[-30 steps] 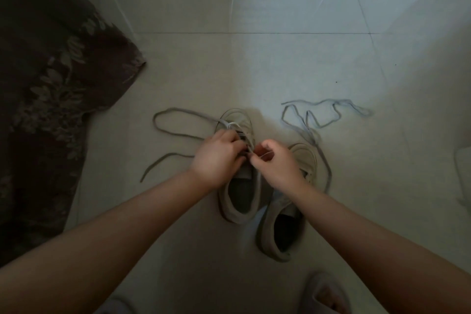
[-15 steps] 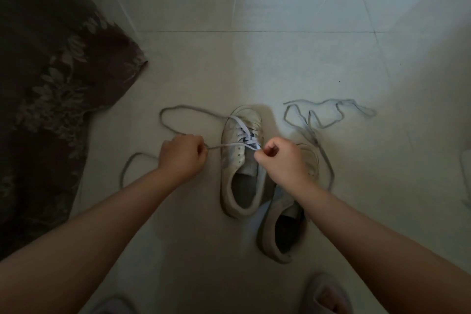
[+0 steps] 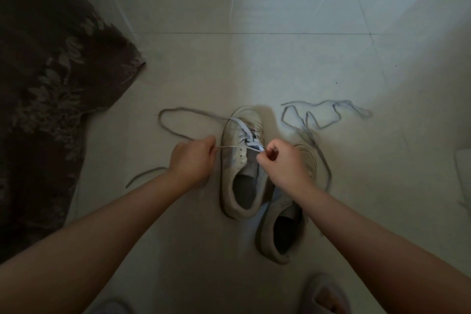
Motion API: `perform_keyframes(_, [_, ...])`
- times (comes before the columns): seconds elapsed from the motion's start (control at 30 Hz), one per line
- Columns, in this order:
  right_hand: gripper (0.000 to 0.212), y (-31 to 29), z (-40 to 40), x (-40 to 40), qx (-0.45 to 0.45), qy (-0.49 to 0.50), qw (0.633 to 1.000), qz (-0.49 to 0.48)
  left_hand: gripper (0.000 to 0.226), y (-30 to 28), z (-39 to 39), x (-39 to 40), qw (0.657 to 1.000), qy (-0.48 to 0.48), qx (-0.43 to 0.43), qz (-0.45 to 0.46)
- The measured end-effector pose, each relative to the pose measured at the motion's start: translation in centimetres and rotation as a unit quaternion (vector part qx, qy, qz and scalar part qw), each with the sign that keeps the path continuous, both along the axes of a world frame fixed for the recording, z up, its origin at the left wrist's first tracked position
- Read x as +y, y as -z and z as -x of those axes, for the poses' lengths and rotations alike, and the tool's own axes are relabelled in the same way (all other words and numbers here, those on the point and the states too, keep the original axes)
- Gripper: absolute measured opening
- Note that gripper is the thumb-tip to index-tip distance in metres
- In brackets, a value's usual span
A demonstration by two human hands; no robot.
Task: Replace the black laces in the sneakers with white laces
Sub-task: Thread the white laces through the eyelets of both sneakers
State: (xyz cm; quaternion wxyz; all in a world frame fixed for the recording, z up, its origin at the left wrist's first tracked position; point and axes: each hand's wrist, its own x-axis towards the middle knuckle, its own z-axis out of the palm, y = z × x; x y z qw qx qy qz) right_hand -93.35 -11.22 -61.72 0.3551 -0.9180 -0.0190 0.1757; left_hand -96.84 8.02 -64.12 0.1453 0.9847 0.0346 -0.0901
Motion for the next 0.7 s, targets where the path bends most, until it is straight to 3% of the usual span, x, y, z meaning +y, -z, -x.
perform_keyframes(0.1, [0.021, 0.1, 0.0, 0.1, 0.001, -0.013, 1.000, 0.010, 0.020, -0.4, 0.0, 1.2, 0.999, 0.017, -0.035, -0.037])
perform_keyframes(0.17, [0.012, 0.1, -0.1, 0.1, -0.021, -0.043, 0.998, 0.039, 0.019, -1.2, -0.4, 1.1, 0.991, 0.035, -0.125, -0.022])
perform_keyframes(0.23, [0.037, -0.3, -0.3, 0.4, -0.074, -0.118, 0.987, 0.076, 0.018, -2.5, -0.9, 0.4, 0.979, 0.074, -0.187, 0.022])
perform_keyframes(0.3, [0.043, -0.7, -0.6, 1.1, -0.128, -0.187, 0.973, 0.050, 0.019, -3.8, -1.4, -0.7, 0.967, 0.127, -0.205, 0.086])
perform_keyframes(0.37, [0.034, -1.1, -0.5, 1.8, -0.127, -0.181, 0.975, -0.025, 0.021, -5.1, -1.8, -1.9, 0.959, 0.145, -0.210, 0.125])
perform_keyframes(0.43, [0.018, -2.0, -0.6, 2.0, -0.048, -0.106, 0.988, -0.106, 0.023, -5.2, -2.4, -2.4, 0.960, 0.098, -0.233, 0.123])
perform_keyframes(0.53, [0.031, -3.1, -1.9, 0.8, 0.041, 0.092, 0.980, -0.171, 0.024, -3.7, -3.7, -1.3, 0.964, -0.016, -0.225, 0.141])
perform_keyframes(0.6, [0.031, -3.6, -3.4, -0.3, 0.089, 0.240, 0.928, -0.270, 0.021, -2.4, -4.2, -0.4, 0.970, -0.045, -0.208, 0.119])
perform_keyframes(0.7, [0.033, -3.8, -4.9, -2.3, 0.166, 0.369, 0.839, -0.365, 0.038, -0.8, -4.4, 0.0, 0.993, 0.031, -0.091, 0.069])
